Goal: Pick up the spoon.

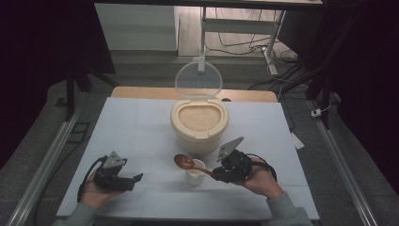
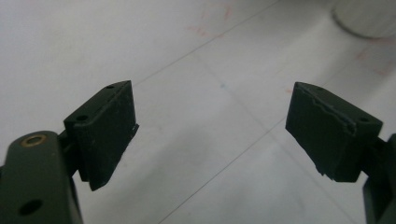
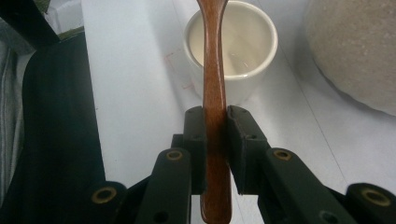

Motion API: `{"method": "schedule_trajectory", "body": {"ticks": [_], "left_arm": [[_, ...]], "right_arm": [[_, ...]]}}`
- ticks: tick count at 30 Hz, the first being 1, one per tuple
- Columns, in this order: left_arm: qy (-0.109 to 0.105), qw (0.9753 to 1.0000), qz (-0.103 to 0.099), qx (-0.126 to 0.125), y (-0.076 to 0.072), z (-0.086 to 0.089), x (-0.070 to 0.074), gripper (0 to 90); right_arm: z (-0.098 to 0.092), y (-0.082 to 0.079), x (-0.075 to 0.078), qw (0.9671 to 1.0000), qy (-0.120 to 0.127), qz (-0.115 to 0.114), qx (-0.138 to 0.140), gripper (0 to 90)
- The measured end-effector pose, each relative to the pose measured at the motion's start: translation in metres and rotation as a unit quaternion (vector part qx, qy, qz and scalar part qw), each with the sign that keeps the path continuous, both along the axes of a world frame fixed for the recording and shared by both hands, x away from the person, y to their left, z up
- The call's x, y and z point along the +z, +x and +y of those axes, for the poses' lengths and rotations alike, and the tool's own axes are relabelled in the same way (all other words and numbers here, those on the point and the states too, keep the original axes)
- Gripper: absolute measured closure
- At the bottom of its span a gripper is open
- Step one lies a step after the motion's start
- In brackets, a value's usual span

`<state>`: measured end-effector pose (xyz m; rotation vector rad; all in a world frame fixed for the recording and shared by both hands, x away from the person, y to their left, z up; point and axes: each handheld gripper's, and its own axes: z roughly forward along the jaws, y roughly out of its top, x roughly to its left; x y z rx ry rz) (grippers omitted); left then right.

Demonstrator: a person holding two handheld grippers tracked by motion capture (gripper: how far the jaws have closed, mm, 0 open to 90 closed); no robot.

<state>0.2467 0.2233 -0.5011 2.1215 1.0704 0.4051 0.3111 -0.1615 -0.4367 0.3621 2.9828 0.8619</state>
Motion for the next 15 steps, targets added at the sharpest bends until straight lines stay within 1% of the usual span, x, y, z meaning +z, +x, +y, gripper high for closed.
{"method": "schedule_trajectory", "body": {"ticks": [3,6,8,11,12,14,15], "left_arm": [[-0.005,0.9996,-0.014,-0.024,-0.002,-0.008,0.014,17.7],[-0.001,0.9982,-0.026,-0.054,-0.002,-0.019,0.029,18.5],[0.000,0.9966,-0.032,-0.075,-0.002,-0.028,0.038,18.9],[0.009,0.9940,-0.037,-0.103,-0.001,-0.045,0.050,18.9],[0.012,0.9930,-0.038,-0.111,-0.001,-0.050,0.054,18.8],[0.018,0.9906,-0.042,-0.129,0.000,-0.062,0.060,18.9],[0.022,0.9896,-0.045,-0.135,-0.001,-0.068,0.063,19.1]], "right_arm": [[0.001,0.000,-0.001,1.0000,-0.001,-0.003,0.003,78.1],[0.002,-0.001,-0.001,0.9999,-0.004,-0.004,0.009,78.1],[0.005,-0.002,-0.002,0.9998,-0.007,-0.009,0.016,78.1],[0.007,-0.002,-0.001,0.9997,-0.013,-0.011,0.016,78.0],[0.008,-0.003,-0.001,0.9998,-0.014,-0.009,0.013,78.1],[0.010,-0.003,-0.001,0.9996,-0.013,-0.015,0.019,78.1],[0.010,-0.004,0.000,0.9996,-0.014,-0.013,0.019,78.1]]}}
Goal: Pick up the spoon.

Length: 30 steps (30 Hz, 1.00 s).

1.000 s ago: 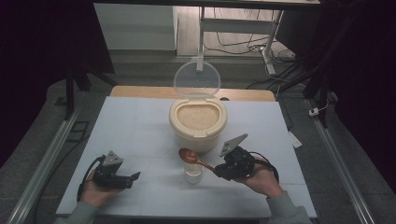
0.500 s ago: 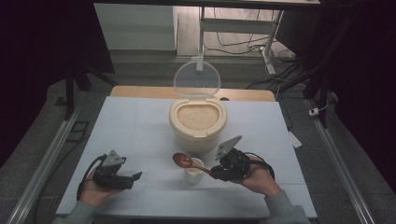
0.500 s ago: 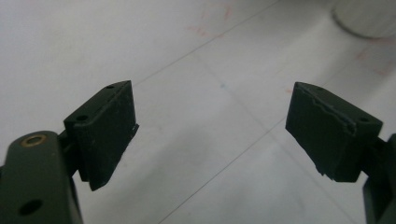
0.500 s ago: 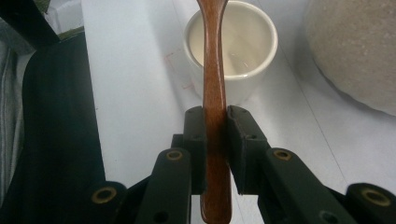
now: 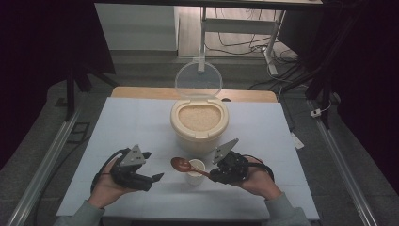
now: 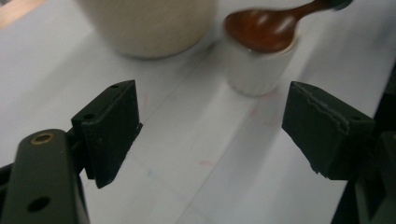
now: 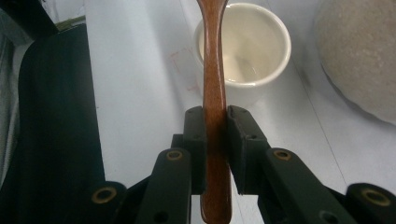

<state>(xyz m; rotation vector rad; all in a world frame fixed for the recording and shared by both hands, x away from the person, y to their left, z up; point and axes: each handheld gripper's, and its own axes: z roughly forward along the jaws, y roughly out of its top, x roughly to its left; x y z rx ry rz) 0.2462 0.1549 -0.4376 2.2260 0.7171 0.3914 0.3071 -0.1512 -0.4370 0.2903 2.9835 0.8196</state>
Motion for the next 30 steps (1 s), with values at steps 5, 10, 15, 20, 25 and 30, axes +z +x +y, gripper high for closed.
{"method": "schedule_trajectory", "body": {"ticks": [5,10,15,20,25,30], "left_arm": [[0.011,0.9990,-0.007,-0.043,0.000,-0.026,0.012,19.8],[0.025,0.9977,-0.013,-0.062,0.004,-0.046,0.015,20.6],[0.040,0.9955,-0.006,-0.086,0.011,-0.062,0.015,24.4],[0.067,0.9921,0.000,-0.106,0.016,-0.078,0.011,30.7],[0.087,0.9889,0.004,-0.120,0.017,-0.085,0.008,36.9],[0.105,0.9849,0.024,-0.135,0.019,-0.088,0.005,42.6]], "right_arm": [[0.003,-0.001,0.001,1.0000,0.001,-0.003,0.006,78.0],[0.006,-0.002,0.000,1.0000,-0.006,-0.003,0.007,78.1],[0.011,-0.003,0.001,0.9998,-0.003,-0.008,0.017,78.1],[0.018,-0.006,0.002,0.9996,-0.005,-0.012,0.023,78.1],[0.022,-0.007,0.003,0.9993,-0.008,-0.018,0.032,78.1],[0.027,-0.011,0.005,0.9986,-0.010,-0.029,0.043,78.0]]}}
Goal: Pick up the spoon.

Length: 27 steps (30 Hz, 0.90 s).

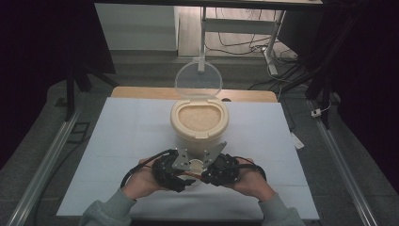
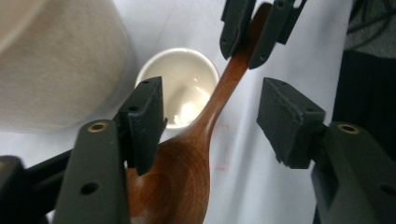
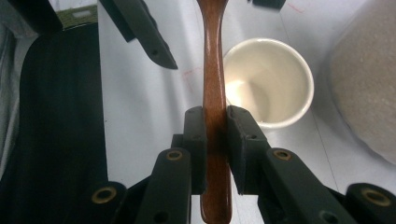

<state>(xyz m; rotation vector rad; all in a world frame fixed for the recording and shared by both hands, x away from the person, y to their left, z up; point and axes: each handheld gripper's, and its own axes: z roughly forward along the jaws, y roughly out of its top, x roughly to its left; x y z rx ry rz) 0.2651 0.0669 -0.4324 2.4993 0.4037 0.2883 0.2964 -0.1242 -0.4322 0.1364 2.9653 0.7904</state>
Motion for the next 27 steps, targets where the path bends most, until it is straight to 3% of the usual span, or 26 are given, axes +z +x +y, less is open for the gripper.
{"method": "schedule_trajectory", "body": {"ticks": [5,11,18,21,25,26,27], "left_arm": [[0.020,0.9997,0.009,-0.009,0.001,-0.002,-0.003,50.2],[0.036,0.9992,0.006,-0.015,0.000,-0.004,-0.007,59.4],[0.057,0.9975,0.009,-0.040,-0.003,-0.006,-0.013,72.5],[0.073,0.9950,0.018,-0.066,-0.004,-0.007,-0.015,76.2],[0.083,0.9931,0.023,-0.079,-0.006,-0.010,-0.018,80.7],[0.098,0.9914,0.022,-0.085,-0.005,-0.011,-0.019,80.7],[0.098,0.9914,0.022,-0.085,-0.005,-0.011,-0.019,80.8]], "right_arm": [[0.005,-0.003,0.001,0.9999,-0.004,-0.012,0.012,78.0],[0.008,-0.006,0.001,0.9995,-0.009,-0.020,0.023,78.0],[0.011,-0.010,0.002,0.9983,-0.019,-0.032,0.045,77.8],[0.012,-0.013,0.002,0.9981,-0.019,-0.029,0.051,77.4],[0.011,-0.014,0.003,0.9979,-0.013,-0.034,0.053,77.1],[0.010,-0.014,0.004,0.9982,-0.004,-0.036,0.048,88.0],[0.009,-0.014,0.005,0.9980,0.000,-0.044,0.045,87.6]]}}
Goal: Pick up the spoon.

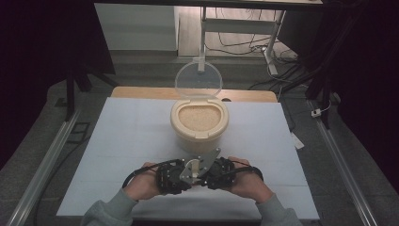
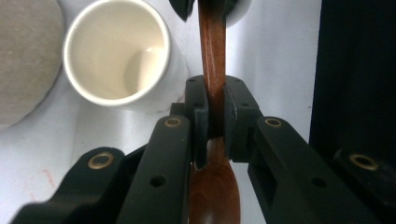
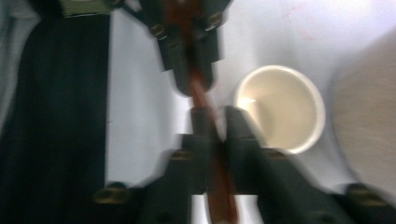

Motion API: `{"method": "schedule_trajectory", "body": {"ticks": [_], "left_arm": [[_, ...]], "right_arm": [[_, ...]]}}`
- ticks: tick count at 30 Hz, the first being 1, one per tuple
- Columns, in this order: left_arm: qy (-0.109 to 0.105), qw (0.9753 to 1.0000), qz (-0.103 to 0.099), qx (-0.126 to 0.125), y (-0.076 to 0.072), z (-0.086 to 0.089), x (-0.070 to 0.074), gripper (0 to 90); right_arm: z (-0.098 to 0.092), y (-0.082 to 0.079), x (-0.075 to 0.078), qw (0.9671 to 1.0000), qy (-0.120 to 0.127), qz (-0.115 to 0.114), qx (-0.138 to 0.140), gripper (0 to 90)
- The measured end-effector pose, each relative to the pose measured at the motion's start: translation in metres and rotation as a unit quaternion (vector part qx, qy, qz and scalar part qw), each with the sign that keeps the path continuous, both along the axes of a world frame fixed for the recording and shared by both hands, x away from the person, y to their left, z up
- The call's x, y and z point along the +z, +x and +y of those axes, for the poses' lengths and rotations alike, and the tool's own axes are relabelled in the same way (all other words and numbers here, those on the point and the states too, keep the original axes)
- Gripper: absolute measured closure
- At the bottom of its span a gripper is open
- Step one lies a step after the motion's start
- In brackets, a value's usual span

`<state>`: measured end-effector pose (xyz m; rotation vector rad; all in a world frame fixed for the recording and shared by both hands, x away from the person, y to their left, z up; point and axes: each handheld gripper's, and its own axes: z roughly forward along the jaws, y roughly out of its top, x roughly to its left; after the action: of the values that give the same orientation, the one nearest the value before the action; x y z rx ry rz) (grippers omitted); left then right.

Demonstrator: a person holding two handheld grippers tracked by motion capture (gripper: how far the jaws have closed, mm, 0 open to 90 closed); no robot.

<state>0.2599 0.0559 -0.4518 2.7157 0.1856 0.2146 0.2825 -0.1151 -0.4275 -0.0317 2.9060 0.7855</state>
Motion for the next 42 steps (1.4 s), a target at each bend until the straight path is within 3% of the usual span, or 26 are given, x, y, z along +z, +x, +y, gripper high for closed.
{"method": "schedule_trajectory", "body": {"ticks": [5,7,9,10,11,12,15,16,17,18,19,20,23,24,25,27,28,30,31,33,34,37,38,40,41,42], "left_arm": [[-0.020,0.9996,-0.001,0.022,0.002,0.002,-0.003,80.9],[-0.019,0.9997,-0.004,0.017,0.005,0.006,0.000,80.9],[-0.038,0.9986,-0.004,0.035,0.005,0.009,0.001,80.9],[-0.046,0.9979,-0.010,0.045,0.007,0.013,0.004,81.0],[-0.046,0.9979,-0.010,0.045,0.007,0.013,0.004,81.0],[-0.053,0.9970,-0.013,0.054,0.008,0.017,0.006,80.9],[-0.061,0.9961,-0.017,0.062,0.010,0.020,0.008,80.9],[-0.064,0.9957,-0.018,0.065,0.010,0.021,0.008,80.9],[-0.067,0.9952,-0.020,0.068,0.010,0.023,0.009,81.0],[-0.069,0.9949,-0.021,0.070,0.011,0.024,0.009,80.9],[-0.073,0.9945,-0.022,0.073,0.011,0.025,0.010,81.0],[-0.076,0.9940,-0.022,0.076,0.011,0.026,0.011,81.0],[-0.088,0.9924,-0.026,0.082,0.012,0.030,0.013,81.0],[-0.095,0.9914,-0.027,0.086,0.011,0.031,0.014,81.0],[-0.100,0.9907,-0.028,0.088,0.012,0.033,0.015,81.0],[-0.108,0.9894,-0.031,0.092,0.012,0.036,0.017,80.9],[-0.113,0.9885,-0.031,0.095,0.012,0.037,0.018,80.9],[-0.121,0.9871,-0.035,0.099,0.012,0.039,0.020,80.9],[-0.123,0.9866,-0.037,0.100,0.012,0.040,0.020,81.0],[-0.130,0.9855,-0.039,0.102,0.012,0.041,0.021,80.9],[-0.133,0.9848,-0.041,0.104,0.012,0.041,0.021,80.9],[-0.137,0.9838,-0.046,0.105,0.011,0.040,0.022,80.9],[-0.138,0.9837,-0.047,0.105,0.011,0.040,0.022,80.9],[-0.139,0.9836,-0.049,0.104,0.010,0.038,0.022,80.9],[-0.140,0.9834,-0.050,0.103,0.010,0.038,0.022,80.9],[-0.140,0.9836,-0.049,0.102,0.009,0.037,0.022,80.9]], "right_arm": [[-0.003,0.003,-0.001,0.9999,0.012,0.007,-0.009,83.5],[-0.004,0.005,0.000,0.9994,0.029,0.007,-0.017,77.1],[-0.008,0.007,0.003,0.9983,0.046,0.001,-0.036,71.2],[-0.014,0.009,0.005,0.9948,0.080,0.002,-0.063,66.2],[-0.014,0.009,0.005,0.9948,0.080,0.002,-0.063,66.2],[-0.021,0.013,0.007,0.9906,0.110,0.007,-0.081,63.1],[-0.031,0.015,0.010,0.9807,0.161,0.014,-0.109,57.5],[-0.031,0.015,0.010,0.9807,0.161,0.014,-0.109,57.5],[-0.038,0.016,0.011,0.9727,0.191,0.014,-0.131,54.7],[-0.041,0.017,0.010,0.9685,0.205,0.014,-0.141,53.8],[-0.044,0.016,0.011,0.9650,0.216,0.013,-0.149,52.9],[-0.044,0.016,0.011,0.9650,0.216,0.013,-0.149,52.9],[-0.052,0.015,0.009,0.9549,0.241,0.006,-0.174,50.0],[-0.056,0.014,0.007,0.9481,0.254,0.008,-0.191,48.7],[-0.056,0.014,0.007,0.9481,0.254,0.008,-0.191,48.7],[-0.062,0.014,0.003,0.9393,0.270,0.013,-0.211,46.0],[-0.062,0.014,0.003,0.9393,0.270,0.013,-0.211,46.0],[-0.064,0.015,-0.001,0.9329,0.286,0.026,-0.217,45.7],[-0.065,0.016,-0.004,0.9271,0.300,0.037,-0.222,45.6],[-0.065,0.016,-0.006,0.9261,0.303,0.046,-0.220,45.6],[-0.063,0.016,-0.009,0.9233,0.310,0.051,-0.221,45.6],[-0.059,0.016,-0.011,0.9211,0.317,0.055,-0.220,45.8],[-0.056,0.015,-0.013,0.9186,0.322,0.058,-0.222,46.4],[-0.054,0.014,-0.014,0.9181,0.323,0.058,-0.222,46.8],[-0.052,0.014,-0.015,0.9165,0.326,0.057,-0.224,47.0],[-0.049,0.014,-0.016,0.9116,0.335,0.061,-0.230,48.4]]}}
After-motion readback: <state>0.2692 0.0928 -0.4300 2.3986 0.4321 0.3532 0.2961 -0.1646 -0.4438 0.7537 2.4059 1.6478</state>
